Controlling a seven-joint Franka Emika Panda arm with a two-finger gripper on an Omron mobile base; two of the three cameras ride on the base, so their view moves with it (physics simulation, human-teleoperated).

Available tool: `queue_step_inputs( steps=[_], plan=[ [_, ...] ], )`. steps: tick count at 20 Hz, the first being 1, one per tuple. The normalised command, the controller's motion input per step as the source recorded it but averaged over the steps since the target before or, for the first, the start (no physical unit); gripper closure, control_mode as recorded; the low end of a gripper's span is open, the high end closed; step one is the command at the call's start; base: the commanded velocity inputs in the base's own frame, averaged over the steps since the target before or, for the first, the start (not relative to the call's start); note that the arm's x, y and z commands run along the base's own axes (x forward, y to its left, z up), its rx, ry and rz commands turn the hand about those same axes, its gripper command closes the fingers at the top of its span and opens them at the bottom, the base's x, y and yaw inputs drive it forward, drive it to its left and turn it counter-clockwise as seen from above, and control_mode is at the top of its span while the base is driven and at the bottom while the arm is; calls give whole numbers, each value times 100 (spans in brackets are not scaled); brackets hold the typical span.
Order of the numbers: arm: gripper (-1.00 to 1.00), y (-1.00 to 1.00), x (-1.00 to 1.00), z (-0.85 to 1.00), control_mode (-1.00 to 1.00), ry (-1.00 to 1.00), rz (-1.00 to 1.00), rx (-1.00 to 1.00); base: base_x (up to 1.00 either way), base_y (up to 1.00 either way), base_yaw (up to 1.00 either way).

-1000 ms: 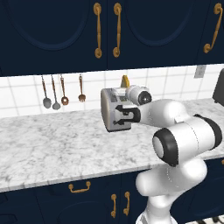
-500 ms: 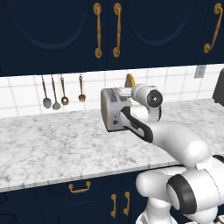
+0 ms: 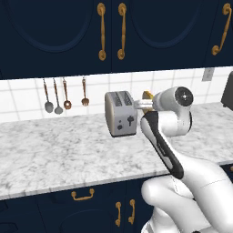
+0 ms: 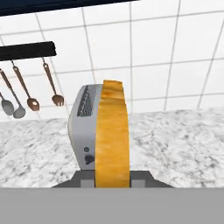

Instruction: Start the toaster. Once the lever pops up, take the bread to the plate on the dining counter.

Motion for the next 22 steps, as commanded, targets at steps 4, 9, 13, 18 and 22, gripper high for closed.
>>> queue_step_inputs(
  steps=[4, 9, 13, 18, 22],
  plan=[
    [100, -26, -84, 6, -100, 24, 0, 0, 0, 0, 0],
    [100, -21, -89, 0, -100, 8, 0, -1, 0, 0, 0],
    [100, -1, -41, 2, -100, 4, 0, -3, 0, 0, 0],
    [100, 2, -25, 4, -100, 0, 0, -4, 0, 0, 0],
    [100, 0, -48, 23, -100, 0, 0, -2, 0, 0, 0]
  ],
)
